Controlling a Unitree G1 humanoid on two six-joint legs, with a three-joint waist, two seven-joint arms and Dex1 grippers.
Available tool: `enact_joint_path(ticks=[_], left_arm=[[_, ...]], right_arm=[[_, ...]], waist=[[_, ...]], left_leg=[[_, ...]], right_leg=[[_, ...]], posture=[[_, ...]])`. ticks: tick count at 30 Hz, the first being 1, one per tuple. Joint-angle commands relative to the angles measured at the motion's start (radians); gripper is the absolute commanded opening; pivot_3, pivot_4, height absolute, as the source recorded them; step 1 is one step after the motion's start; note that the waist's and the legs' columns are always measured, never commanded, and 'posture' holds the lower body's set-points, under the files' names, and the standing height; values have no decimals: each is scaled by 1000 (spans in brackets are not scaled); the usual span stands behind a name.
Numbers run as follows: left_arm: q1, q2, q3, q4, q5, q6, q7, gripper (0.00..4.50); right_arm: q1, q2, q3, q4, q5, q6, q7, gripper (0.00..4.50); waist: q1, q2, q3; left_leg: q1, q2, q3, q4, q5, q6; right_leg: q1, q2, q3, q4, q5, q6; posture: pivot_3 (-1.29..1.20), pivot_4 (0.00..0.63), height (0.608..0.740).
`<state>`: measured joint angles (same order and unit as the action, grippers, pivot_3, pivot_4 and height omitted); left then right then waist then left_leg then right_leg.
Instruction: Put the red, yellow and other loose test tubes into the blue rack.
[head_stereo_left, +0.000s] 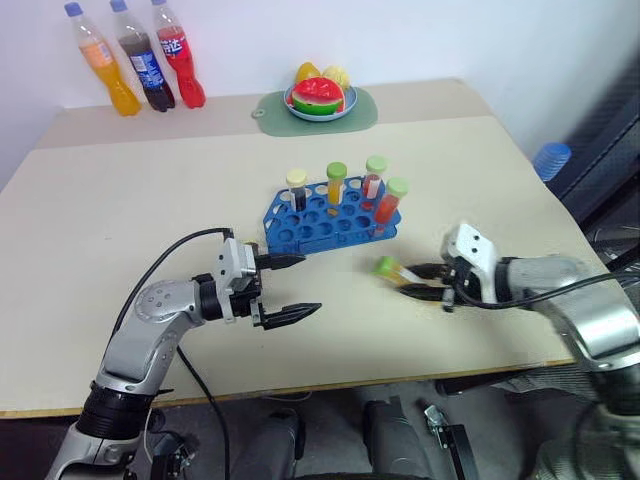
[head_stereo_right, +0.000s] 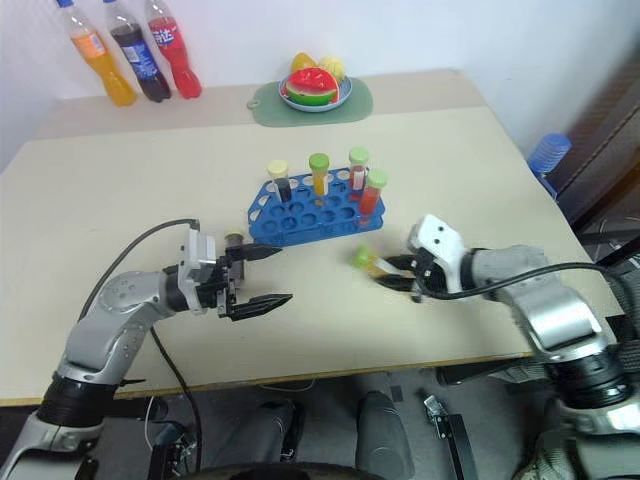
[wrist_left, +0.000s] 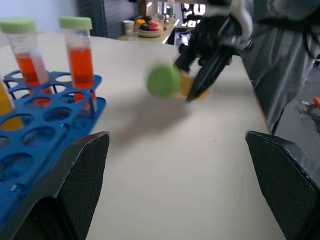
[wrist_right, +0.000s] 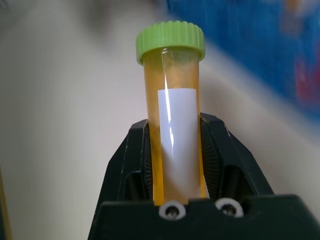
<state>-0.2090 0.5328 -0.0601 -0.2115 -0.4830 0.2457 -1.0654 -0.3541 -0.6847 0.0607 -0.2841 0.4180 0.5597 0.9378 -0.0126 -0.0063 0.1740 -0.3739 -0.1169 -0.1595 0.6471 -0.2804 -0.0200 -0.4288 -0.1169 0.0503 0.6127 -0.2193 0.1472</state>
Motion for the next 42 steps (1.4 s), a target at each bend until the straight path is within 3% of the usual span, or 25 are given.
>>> enact_joint_path(ticks=[1, 6, 13, 20, 42], left_arm=[[23, 16, 27, -8, 4, -28, 0, 4500], [62, 32, 51, -31, -4, -28, 16, 4500], [93, 46, 78, -66, -7, -20, 36, 4500], [107, 43, 83, -90, -12, -13, 58, 4500], [112, 39, 74, -93, -17, -14, 70, 4500]], right_arm=[[-65, 185, -29, 37, 6, -110, -145, 857], [-126, 441, 12, 282, -167, -467, -320, 857], [-215, 585, -6, 626, -276, -751, -472, 857], [-272, 614, -9, 826, -328, -891, -535, 857], [-275, 647, 12, 920, -354, -962, -553, 857]], waist=[[1, 0, 0], [3, -1, 0], [-5, -1, 0], [-7, 0, -1], [-8, 0, -1]], left_leg=[[0, 0, 0, 0, 0, 0], [0, -1, 0, 0, 1, -4], [0, -1, 0, -1, 3, -6], [0, 0, 0, -1, 3, -7], [1, 0, 0, -1, 2, -6]], right_leg=[[0, 0, 0, 0, 0, 0], [-1, 0, 0, 0, 0, 0], [-2, 0, 0, 2, 0, -1], [-3, 0, 0, 2, 0, -1], [-2, 1, 0, 3, 1, -1]], posture=[[0, 150, 740], [0, 150, 740], [0, 150, 740], [0, 150, 740], [0, 150, 740]])
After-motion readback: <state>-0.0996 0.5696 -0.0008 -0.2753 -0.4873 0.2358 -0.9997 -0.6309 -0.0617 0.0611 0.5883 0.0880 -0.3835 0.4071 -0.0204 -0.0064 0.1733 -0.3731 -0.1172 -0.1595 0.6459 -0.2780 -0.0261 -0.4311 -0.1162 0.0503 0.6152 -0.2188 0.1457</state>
